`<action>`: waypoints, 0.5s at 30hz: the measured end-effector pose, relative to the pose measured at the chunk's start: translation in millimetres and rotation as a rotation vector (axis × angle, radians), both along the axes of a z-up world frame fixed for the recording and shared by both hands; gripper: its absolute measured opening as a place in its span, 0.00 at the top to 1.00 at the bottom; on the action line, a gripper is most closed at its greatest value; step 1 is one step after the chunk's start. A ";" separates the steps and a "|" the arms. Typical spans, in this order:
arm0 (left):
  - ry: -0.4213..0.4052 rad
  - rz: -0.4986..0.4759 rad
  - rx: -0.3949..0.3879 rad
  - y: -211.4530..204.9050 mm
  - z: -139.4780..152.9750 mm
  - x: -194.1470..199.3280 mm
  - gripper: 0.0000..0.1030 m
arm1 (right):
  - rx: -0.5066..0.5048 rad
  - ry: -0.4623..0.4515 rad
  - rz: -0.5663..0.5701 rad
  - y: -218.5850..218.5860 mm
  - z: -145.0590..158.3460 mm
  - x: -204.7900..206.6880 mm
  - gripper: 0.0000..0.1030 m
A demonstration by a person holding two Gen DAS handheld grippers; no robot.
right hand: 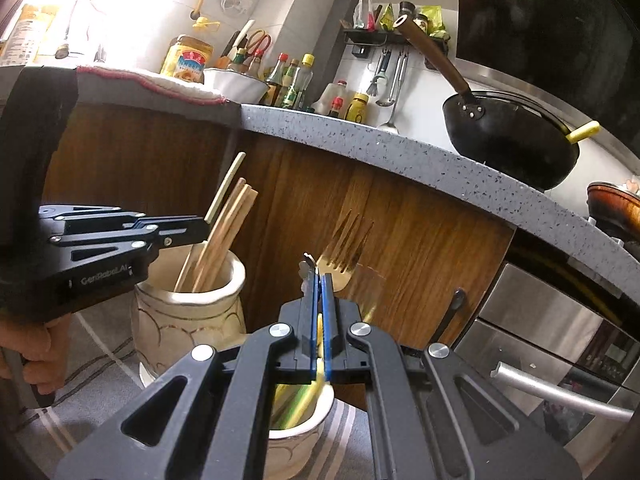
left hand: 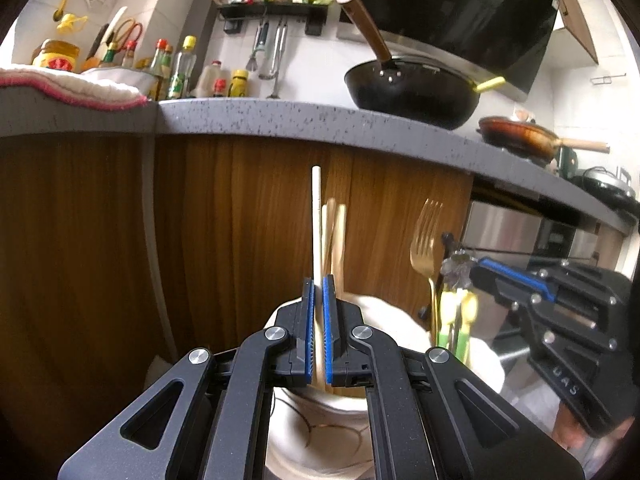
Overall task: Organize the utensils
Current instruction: 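Lower the chopstick and flower spoon into the holder and open both tools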
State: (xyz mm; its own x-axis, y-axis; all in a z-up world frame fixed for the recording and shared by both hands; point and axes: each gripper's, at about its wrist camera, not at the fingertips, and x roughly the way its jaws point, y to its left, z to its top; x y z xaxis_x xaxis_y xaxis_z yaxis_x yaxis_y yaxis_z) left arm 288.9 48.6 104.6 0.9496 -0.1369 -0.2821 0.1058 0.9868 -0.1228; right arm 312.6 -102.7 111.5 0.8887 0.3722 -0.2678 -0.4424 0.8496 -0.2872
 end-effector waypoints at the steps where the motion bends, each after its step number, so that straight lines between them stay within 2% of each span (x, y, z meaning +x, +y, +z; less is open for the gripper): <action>1: -0.005 0.004 0.008 -0.7 -0.3 -1.1 0.96 | 0.003 0.006 -0.001 -0.3 0.6 1.8 0.99; 3: 0.002 0.003 0.014 -1.7 -0.3 -1.7 0.96 | 0.008 0.021 -0.002 -0.8 1.3 5.7 0.99; 7: 0.007 0.006 0.026 -1.9 -0.3 -3.7 0.88 | 0.018 0.043 0.000 -1.8 2.0 10.0 0.99; 11: 0.011 0.002 0.032 -2.2 -0.7 -5.3 0.87 | 0.014 0.053 0.002 -1.6 3.2 11.9 0.98; 14: 0.010 0.004 0.029 -1.3 0.8 -6.3 0.83 | 0.020 0.052 0.000 -3.6 6.2 11.2 0.98; 15: 0.010 0.002 0.026 -0.6 1.3 -7.6 0.79 | 0.028 0.050 0.001 -5.4 7.3 10.6 0.97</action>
State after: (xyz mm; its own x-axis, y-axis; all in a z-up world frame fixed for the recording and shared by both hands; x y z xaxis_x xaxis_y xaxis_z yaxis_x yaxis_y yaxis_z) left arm 281.3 48.0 106.0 0.9471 -0.1275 -0.2946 0.1028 0.9899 -0.0980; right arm 323.1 -108.1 118.9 0.8740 0.3808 -0.3018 -0.4563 0.8566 -0.2407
